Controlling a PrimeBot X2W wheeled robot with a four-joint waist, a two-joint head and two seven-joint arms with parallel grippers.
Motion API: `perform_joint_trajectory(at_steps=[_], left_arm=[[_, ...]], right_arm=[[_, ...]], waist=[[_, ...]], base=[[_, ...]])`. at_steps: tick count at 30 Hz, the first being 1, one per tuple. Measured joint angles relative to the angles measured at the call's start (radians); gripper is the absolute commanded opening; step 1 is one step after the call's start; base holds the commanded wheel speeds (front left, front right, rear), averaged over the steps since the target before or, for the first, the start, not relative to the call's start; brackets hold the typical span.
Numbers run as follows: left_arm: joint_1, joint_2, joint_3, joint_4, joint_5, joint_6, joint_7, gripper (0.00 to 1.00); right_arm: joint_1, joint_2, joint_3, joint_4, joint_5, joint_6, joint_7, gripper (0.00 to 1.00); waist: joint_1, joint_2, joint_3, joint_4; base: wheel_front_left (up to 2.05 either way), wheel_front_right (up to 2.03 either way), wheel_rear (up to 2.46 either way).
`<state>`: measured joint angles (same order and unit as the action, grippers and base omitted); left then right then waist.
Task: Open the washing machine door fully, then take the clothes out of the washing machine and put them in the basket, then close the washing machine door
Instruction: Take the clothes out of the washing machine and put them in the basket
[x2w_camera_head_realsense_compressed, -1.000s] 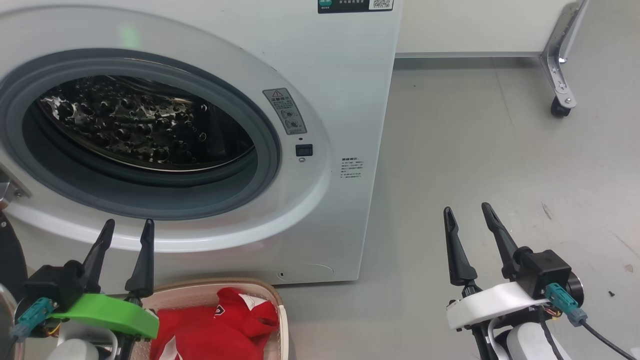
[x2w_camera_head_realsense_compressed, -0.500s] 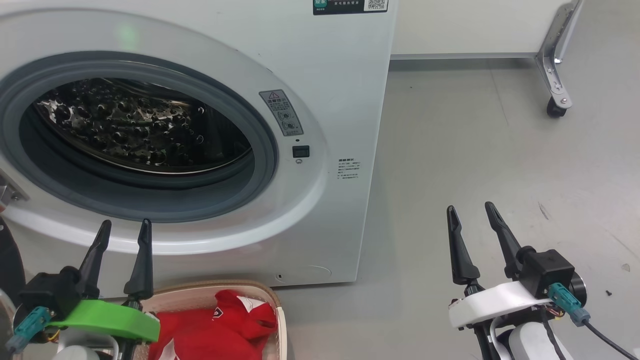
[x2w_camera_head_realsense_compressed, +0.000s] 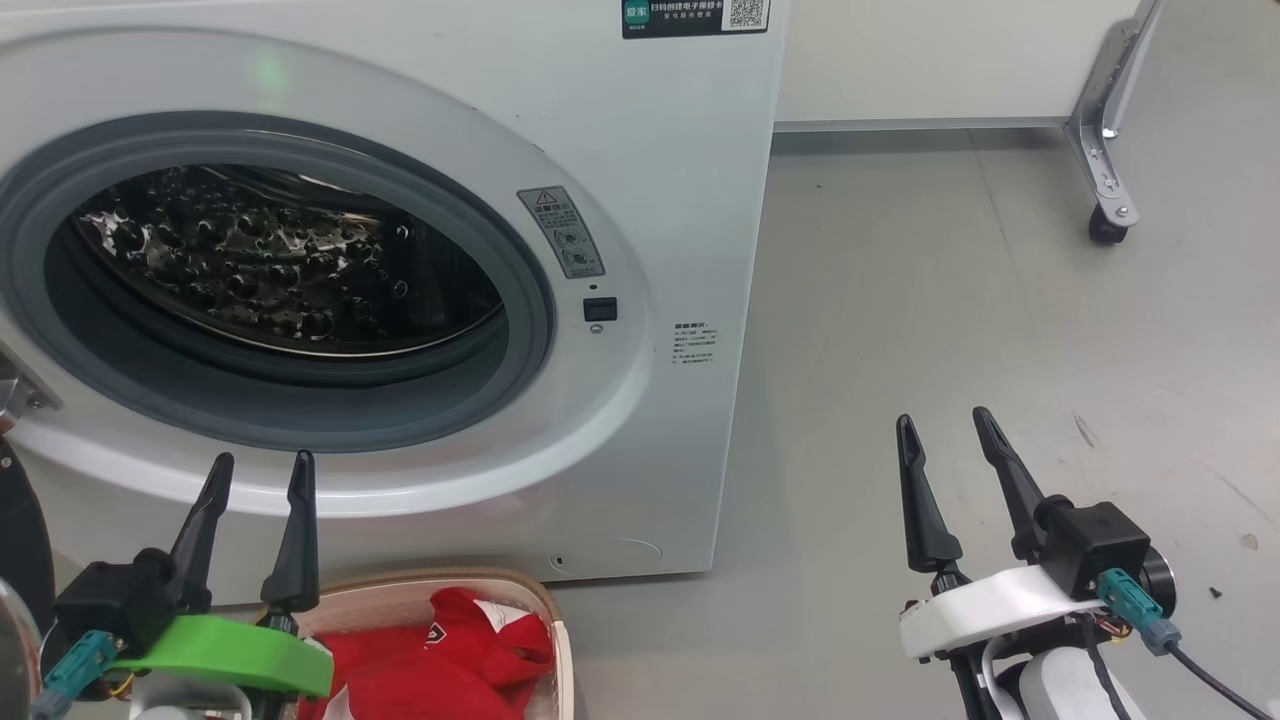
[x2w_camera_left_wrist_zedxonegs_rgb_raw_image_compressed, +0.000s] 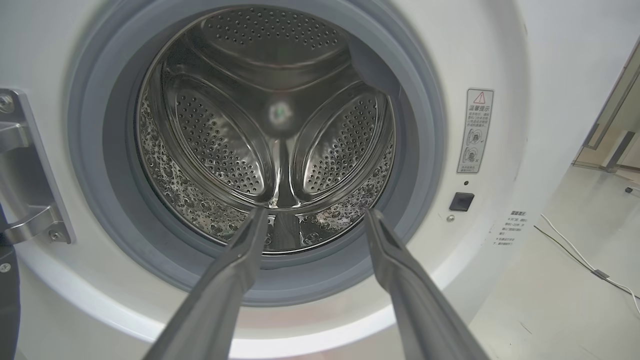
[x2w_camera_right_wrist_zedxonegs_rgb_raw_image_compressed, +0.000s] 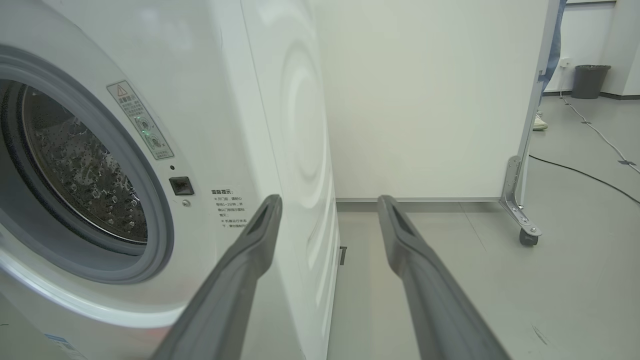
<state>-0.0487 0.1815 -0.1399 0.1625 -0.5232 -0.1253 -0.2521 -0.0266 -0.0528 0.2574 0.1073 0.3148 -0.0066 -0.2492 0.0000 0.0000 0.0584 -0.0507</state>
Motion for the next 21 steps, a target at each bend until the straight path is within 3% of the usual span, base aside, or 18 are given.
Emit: perform_joint_trajectory(at_steps=[21], left_arm=[[0.029,-0.023,0.014,-0.016,0.027,0.0,0.0,1.0]], right_arm=[[0.009,0.003,-0.007,0.008,-0.004,0.016,0.0,1.0]], waist=[[0.0,0.0,-0.016,-0.001]], base=[[0.0,0.0,0.0]])
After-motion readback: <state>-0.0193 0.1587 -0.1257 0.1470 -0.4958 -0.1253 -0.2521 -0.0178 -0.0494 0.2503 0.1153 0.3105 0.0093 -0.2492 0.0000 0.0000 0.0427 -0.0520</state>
